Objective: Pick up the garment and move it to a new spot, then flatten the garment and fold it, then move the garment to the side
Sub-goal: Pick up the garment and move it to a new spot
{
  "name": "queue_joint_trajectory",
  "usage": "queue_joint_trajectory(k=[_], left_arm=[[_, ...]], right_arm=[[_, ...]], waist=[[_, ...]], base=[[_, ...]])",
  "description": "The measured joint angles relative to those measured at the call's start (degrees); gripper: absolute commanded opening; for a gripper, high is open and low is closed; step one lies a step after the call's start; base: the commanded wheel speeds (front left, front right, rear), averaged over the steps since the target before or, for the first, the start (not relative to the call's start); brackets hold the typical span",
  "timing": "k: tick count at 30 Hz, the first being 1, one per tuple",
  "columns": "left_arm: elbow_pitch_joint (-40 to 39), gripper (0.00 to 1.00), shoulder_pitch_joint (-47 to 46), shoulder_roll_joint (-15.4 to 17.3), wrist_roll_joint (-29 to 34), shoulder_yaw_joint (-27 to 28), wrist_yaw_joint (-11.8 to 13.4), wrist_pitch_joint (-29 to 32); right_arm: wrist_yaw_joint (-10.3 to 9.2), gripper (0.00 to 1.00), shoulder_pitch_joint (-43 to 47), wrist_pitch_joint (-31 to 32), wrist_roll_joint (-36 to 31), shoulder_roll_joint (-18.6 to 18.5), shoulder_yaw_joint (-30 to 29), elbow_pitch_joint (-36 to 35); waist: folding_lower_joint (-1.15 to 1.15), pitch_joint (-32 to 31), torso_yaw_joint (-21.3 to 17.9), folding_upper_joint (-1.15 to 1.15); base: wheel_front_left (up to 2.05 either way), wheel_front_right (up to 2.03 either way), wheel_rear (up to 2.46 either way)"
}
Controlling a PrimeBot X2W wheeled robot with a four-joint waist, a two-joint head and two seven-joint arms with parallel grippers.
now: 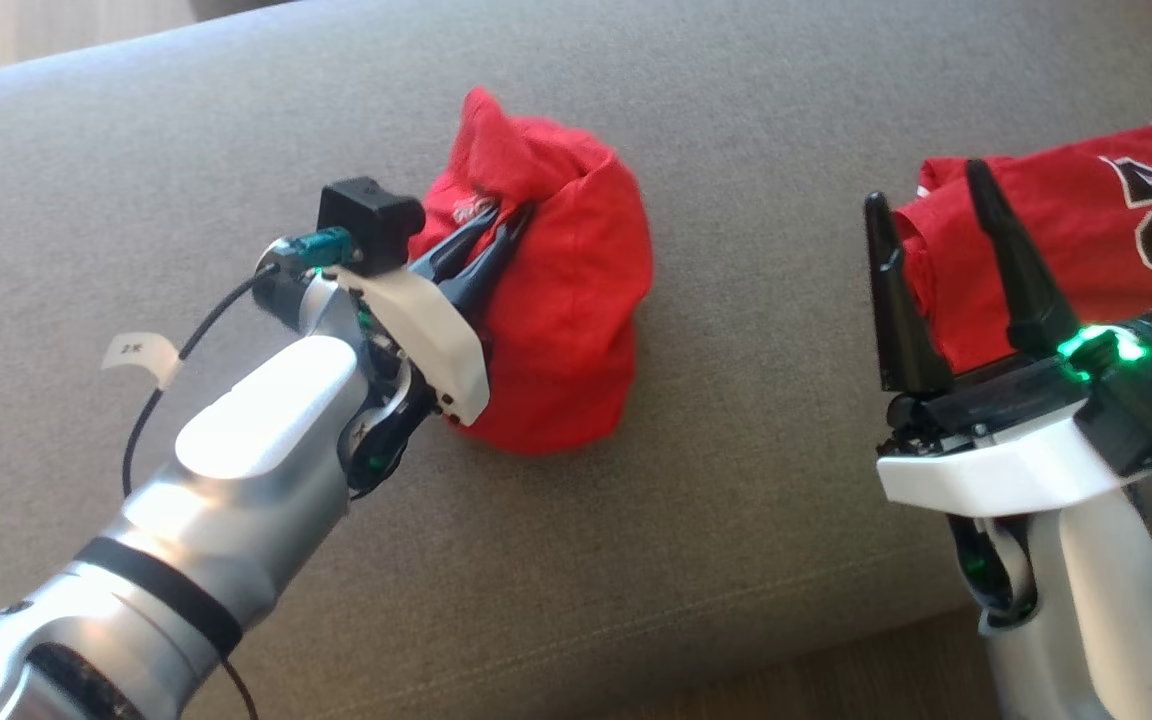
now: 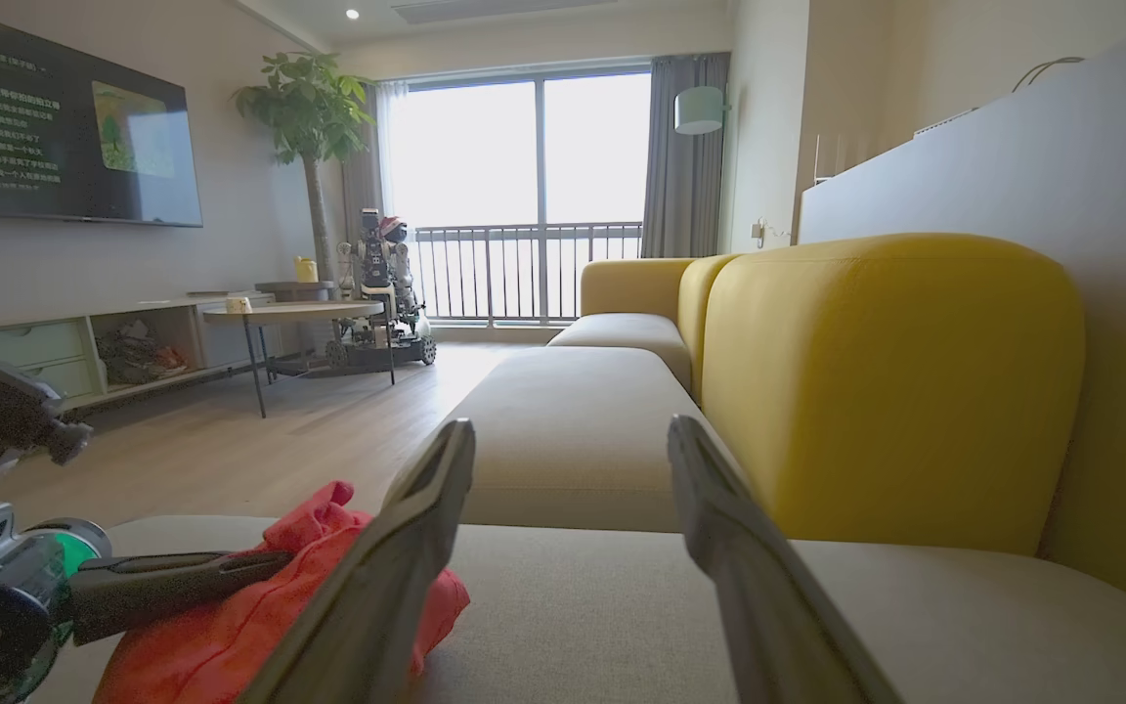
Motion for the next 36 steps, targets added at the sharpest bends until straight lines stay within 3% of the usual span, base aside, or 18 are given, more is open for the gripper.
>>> queue_joint_trajectory(k=[2, 3, 4, 7, 10, 11, 14, 20, 27, 29, 36], left_arm=[[3.7, 0.0, 0.3, -1.1, 0.5, -0.1, 0.0, 0.0], [5.0, 0.87, 0.4, -1.7, 0.4, 0.1, -0.1, 0.0], [6.0, 1.0, 0.6, -2.3, 0.4, 0.6, -0.1, 0.0], [6.1, 1.0, 1.2, -3.2, 1.5, 3.4, -0.1, 0.0], [1.6, 1.0, 2.5, -3.1, 4.3, 10.5, 2.2, -0.1], [-2.9, 1.0, 5.6, -3.1, 6.1, 15.7, 4.3, -0.1], [-10.1, 1.0, 15.0, -3.1, 9.7, 22.7, 7.7, -0.1], [-24.7, 1.0, 36.0, -4.1, 19.4, 34.8, 12.1, -0.1], [-36.6, 1.0, 50.0, -7.5, 28.4, 44.8, 12.2, -0.1], [-37.8, 1.0, 52.6, -7.5, 32.1, 45.9, 11.1, -0.3], [-41.1, 1.0, 60.7, -8.4, 41.0, 49.1, 11.0, -0.4]], right_arm=[[0.0, 1.0, 0.1, 0.0, 0.0, 0.0, 0.8, 0.0], [0.0, 1.0, 0.4, 0.0, 0.0, 0.0, 0.9, 0.0], [0.0, 1.0, 0.8, 0.0, 0.1, 0.0, 1.0, 0.1], [0.0, 1.0, 2.4, 0.0, 0.5, 0.0, 1.0, 1.3], [0.0, 1.0, 3.4, 0.0, 2.2, 0.2, 0.4, 2.3], [0.0, 1.0, 3.6, 0.0, 3.1, 0.2, -0.3, 3.1], [0.0, 1.0, 5.0, 0.0, 4.1, 0.2, -1.4, 3.6], [0.0, 1.0, 10.3, 0.0, 2.6, 0.5, -3.8, 3.4], [0.0, 1.0, 16.1, 0.0, 2.3, 0.7, -6.7, 0.8], [0.0, 1.0, 17.3, 0.0, 2.1, 0.8, -7.0, 0.5], [0.0, 1.0, 22.8, 0.0, 0.8, 1.2, -8.9, -2.0]], waist=[[0.0, 0.6, -0.8, 0.0], [0.0, 0.9, -1.0, 0.0], [0.0, 1.2, -1.2, 0.0], [0.0, 1.2, -0.4, 0.0], [0.0, 0.2, 0.9, 0.0], [0.0, -1.0, 1.9, 0.0], [0.0, -3.2, 3.6, 0.0], [0.0, -7.8, 8.2, 0.0], [0.0, -12.2, 13.9, 0.0], [0.0, -13.2, 15.1, 0.0], [-0.01, -15.9, 16.8, 0.0]], base=[[0.0, 0.0, 0.0], [0.0, 0.0, 0.0], [0.0, 0.0, 0.0], [0.0, 0.0, 0.0], [0.0, 0.0, 0.0], [0.0, 0.0, 0.0], [0.0, 0.0, 0.0], [0.0, 0.0, 0.0], [0.0, 0.0, 0.0], [0.0, 0.0, 0.0], [0.0, 0.0, 0.0]])
